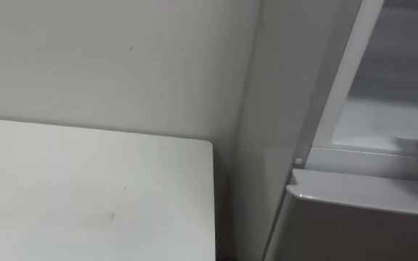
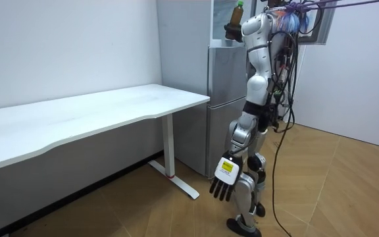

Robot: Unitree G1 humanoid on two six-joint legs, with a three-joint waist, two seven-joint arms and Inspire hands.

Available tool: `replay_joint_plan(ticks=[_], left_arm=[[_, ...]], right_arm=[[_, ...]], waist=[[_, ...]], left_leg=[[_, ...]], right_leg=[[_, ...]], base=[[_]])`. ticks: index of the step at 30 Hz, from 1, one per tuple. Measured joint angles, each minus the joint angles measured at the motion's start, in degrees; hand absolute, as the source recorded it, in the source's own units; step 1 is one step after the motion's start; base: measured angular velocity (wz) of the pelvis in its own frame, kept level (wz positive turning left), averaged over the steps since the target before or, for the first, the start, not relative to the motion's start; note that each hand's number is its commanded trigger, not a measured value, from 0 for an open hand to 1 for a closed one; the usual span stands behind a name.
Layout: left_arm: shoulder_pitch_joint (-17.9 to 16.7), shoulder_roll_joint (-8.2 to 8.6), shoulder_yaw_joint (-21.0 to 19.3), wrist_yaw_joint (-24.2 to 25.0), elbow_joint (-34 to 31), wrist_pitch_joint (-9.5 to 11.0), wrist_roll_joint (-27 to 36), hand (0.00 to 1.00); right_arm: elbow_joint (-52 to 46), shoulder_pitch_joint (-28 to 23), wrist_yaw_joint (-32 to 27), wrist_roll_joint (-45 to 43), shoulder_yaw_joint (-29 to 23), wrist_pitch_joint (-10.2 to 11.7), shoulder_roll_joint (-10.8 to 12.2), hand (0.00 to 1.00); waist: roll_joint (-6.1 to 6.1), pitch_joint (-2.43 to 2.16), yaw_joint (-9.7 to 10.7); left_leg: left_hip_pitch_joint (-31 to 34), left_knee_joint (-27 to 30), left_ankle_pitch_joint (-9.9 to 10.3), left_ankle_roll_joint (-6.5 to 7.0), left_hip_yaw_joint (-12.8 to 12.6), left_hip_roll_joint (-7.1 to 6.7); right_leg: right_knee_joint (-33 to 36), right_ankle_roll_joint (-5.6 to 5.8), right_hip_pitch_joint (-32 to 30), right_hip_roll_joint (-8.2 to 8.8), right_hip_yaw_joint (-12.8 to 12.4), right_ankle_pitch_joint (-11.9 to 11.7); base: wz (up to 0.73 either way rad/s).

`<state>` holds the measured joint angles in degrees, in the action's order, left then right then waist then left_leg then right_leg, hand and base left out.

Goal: Put the bottle in the upper fridge

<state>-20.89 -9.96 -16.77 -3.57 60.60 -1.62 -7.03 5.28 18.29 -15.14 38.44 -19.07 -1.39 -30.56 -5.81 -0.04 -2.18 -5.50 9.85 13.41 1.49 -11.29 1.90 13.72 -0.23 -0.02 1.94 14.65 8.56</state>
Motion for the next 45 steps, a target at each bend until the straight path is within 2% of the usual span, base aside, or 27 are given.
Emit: replay_joint_plan(ticks=[4, 6, 8, 12, 19, 22, 24, 25, 26, 28, 32, 36, 39, 45], left_arm=[[-0.4, -0.04, 0.0, 0.1, -0.7, -0.8, 0.1, 0.00], [-0.7, -0.07, 0.0, 0.0, -1.5, -1.0, 0.1, 0.00], [-0.8, -0.09, 0.0, 0.0, -1.8, -1.0, 0.1, 0.00], [-1.2, -0.24, 0.0, 0.1, -2.1, -2.1, 0.2, 0.00], [-1.2, -0.37, 0.0, 0.4, -2.1, -2.2, 0.1, 0.00], [-1.6, -0.54, 0.0, 0.5, -3.2, -2.2, 0.1, 0.00], [-2.0, -1.29, 0.1, 0.6, -3.3, -2.2, 0.2, 0.00], [-2.1, -1.51, 0.1, 0.7, -3.2, -2.3, 0.3, 0.00], [-2.3, -1.84, 0.1, 0.8, -3.3, -2.5, 0.6, 0.00], [-2.4, -2.16, 0.1, 0.9, -3.3, -2.9, 0.8, 0.00], [-2.9, -2.45, -0.1, 0.8, -3.3, -3.2, 1.9, 0.00], [-3.7, -2.45, -0.2, 0.6, -3.4, -3.9, 1.9, 0.00], [-3.6, -2.61, -0.2, 0.5, -3.3, -4.4, 1.9, 0.00], [-3.6, -2.72, -0.2, 1.0, -3.3, -4.9, 1.9, 0.00]], right_arm=[[7.7, 5.7, -0.9, 1.9, 1.0, 0.0, -0.6, 1.00], [12.3, 8.9, -0.9, 2.1, 2.3, 0.0, -2.0, 1.00], [13.6, 9.5, -0.9, 2.1, 2.4, 0.0, -2.8, 1.00], [18.5, 11.2, -0.2, 1.7, 3.1, 0.0, -4.5, 1.00], [23.1, 12.3, 2.1, 1.1, 5.2, 0.0, -6.9, 1.00], [26.5, 13.1, 2.7, -2.2, 8.8, 0.0, -9.4, 1.00], [30.0, 14.5, 4.1, -5.8, 12.6, 0.0, -10.6, 1.00], [30.7, 14.8, 4.2, -6.8, 13.4, -0.1, -10.8, 1.00], [32.1, 15.3, 4.9, -8.7, 13.8, -0.1, -10.8, 1.00], [33.8, 16.2, 5.8, -10.0, 13.9, -0.4, -10.8, 1.00], [39.0, 20.0, 7.4, -10.0, 14.1, -0.8, -10.8, 1.00], [40.3, 20.5, 10.0, -10.8, 14.8, -0.6, -12.1, 1.00], [41.3, 21.3, 11.1, -12.1, 15.5, -0.1, -12.3, 1.00], [42.0, 21.6, 12.8, -12.8, 15.5, 0.1, -12.4, 1.00]], waist=[[-0.22, -0.01, -0.1], [-0.41, -0.06, -0.5], [-0.51, -0.13, -1.1], [-1.11, -0.47, -1.6], [-1.38, -0.28, -2.2], [-2.11, -0.10, -2.9], [-2.82, -0.01, -3.2], [-2.80, 0.03, -3.2], [-3.12, -0.15, -3.2], [-3.22, -0.23, -3.8], [-2.80, -0.24, -5.0], [-2.56, -0.16, -6.2], [-2.42, -0.16, -6.4], [-2.42, -0.16, -7.8]], left_leg=[[0.0, 0.1, 0.0, 0.00, 0.5, -0.01], [0.2, 0.1, 0.0, 0.00, 0.6, 0.01], [0.4, 0.1, 0.0, -0.02, 0.7, 0.06], [0.9, 1.0, 0.0, -0.03, 1.3, 0.06], [0.8, 1.0, 0.0, -0.03, 2.4, -0.12], [0.7, 1.1, 0.0, -0.01, 2.5, -0.32], [0.7, 1.3, 0.0, -0.03, 2.5, -0.30], [0.8, 1.4, 0.0, -0.04, 2.6, -0.28], [0.9, 1.5, 0.0, -0.04, 2.6, -0.27], [0.8, 1.5, 0.0, -0.02, 2.7, -0.32], [0.8, 1.6, 0.0, 0.00, 3.5, -0.42], [0.9, 1.6, 0.0, -0.06, 4.4, -0.34], [0.9, 1.6, -0.1, -0.16, 5.4, -0.33], [1.0, 1.6, -0.1, -0.23, 5.6, -0.31]], right_leg=[[0.0, 0.00, 0.3, 0.12, 1.3, 0.0], [0.0, 0.00, 0.1, 0.19, 1.9, 0.0], [0.0, 0.00, 0.1, 0.31, 2.8, 0.0], [0.0, 0.00, 0.2, 0.37, 3.1, 0.0], [0.0, -0.01, 0.9, 0.68, 4.0, 0.0], [0.1, -0.24, 1.0, 0.90, 4.1, 0.2], [0.1, -0.29, 1.2, 0.90, 4.1, 0.3], [0.1, -0.30, 1.2, 0.90, 4.2, 0.3], [0.1, -0.31, 1.2, 0.90, 4.4, 0.3], [-0.1, -0.34, 1.3, 0.89, 4.3, 0.2], [-0.2, -0.33, 1.6, 0.91, 4.4, 0.2], [-1.2, -0.32, 2.4, 0.78, 5.6, 0.3], [-1.3, -0.32, 2.9, 0.73, 6.2, 0.3], [-2.0, -0.33, 3.2, 0.58, 6.8, 0.3]], base=[[0.06], [0.00], [0.06], [0.08], [0.06], [0.01], [0.00], [0.03], [0.04], [0.00], [0.07], [0.12], [0.17], [0.01]])
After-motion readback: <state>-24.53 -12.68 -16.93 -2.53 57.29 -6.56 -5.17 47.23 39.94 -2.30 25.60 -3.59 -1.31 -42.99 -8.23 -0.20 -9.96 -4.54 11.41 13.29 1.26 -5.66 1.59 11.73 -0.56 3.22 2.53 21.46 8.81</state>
